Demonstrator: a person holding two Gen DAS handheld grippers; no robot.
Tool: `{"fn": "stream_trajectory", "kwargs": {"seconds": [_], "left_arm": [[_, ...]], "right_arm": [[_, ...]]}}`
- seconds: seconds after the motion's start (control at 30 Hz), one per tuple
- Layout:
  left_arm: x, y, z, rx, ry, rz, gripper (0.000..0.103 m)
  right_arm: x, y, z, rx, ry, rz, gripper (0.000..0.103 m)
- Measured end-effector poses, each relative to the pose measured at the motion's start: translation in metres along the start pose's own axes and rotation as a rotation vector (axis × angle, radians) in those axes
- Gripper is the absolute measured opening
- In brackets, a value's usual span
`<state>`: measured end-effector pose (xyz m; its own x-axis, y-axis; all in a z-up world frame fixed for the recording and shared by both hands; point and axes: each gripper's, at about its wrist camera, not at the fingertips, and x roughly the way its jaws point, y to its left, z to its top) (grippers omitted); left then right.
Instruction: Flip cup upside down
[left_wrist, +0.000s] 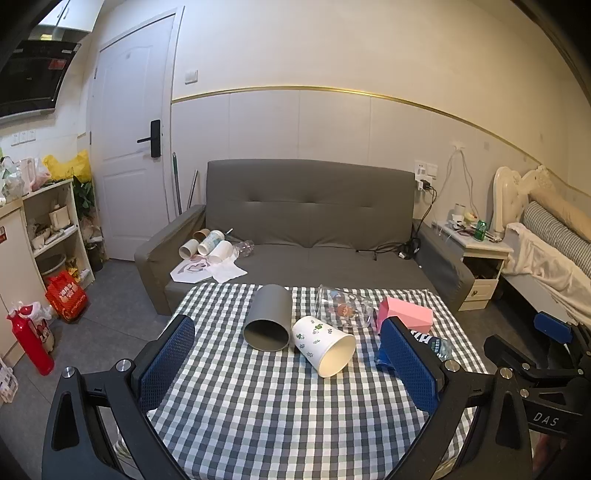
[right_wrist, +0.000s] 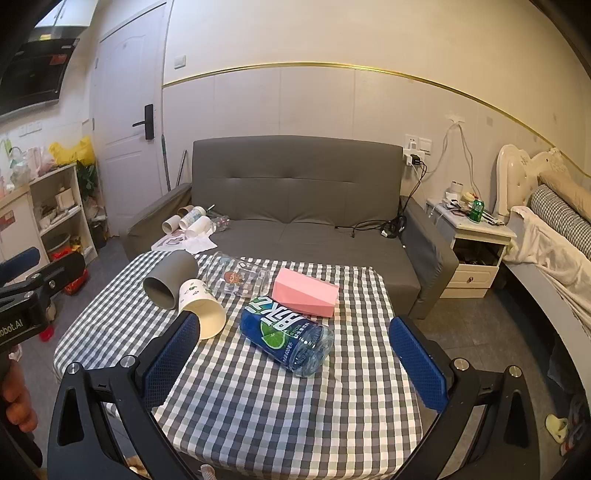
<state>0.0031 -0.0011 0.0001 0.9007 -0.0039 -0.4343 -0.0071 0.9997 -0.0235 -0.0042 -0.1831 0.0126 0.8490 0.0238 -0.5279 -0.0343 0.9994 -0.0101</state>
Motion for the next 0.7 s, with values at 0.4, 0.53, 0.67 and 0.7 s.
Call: {"fn": "stream_trajectory", "kwargs": {"seconds": [0.4,0.53,0.67,0.7], "left_arm": [[-0.003,0.0059,0.0001,-0.01,-0.002,-0.007,0.103],[-0.0029,0.0055,-0.0001,-0.01,-0.001,-0.008,0.103],[-0.0028,0.0058,-0.0007,-0.01,0.001,-0.01,0.103],[-0.0029,0.0058,-0.0008,-0.009,-0.001,-0.01,0.103]], "right_arm": [[0.0015,0.0003,0.0,0.002,0.003,0.001,0.103],[0.0017,-0.0002,-0.0003,0.004,0.003,0.001,0.103],[0.0022,0.0002,-0.0005,0.004,0.005,0.001,0.103],[0.0023,0.0005,-0.0006,0.005,0.005,0.001,0.103]]}}
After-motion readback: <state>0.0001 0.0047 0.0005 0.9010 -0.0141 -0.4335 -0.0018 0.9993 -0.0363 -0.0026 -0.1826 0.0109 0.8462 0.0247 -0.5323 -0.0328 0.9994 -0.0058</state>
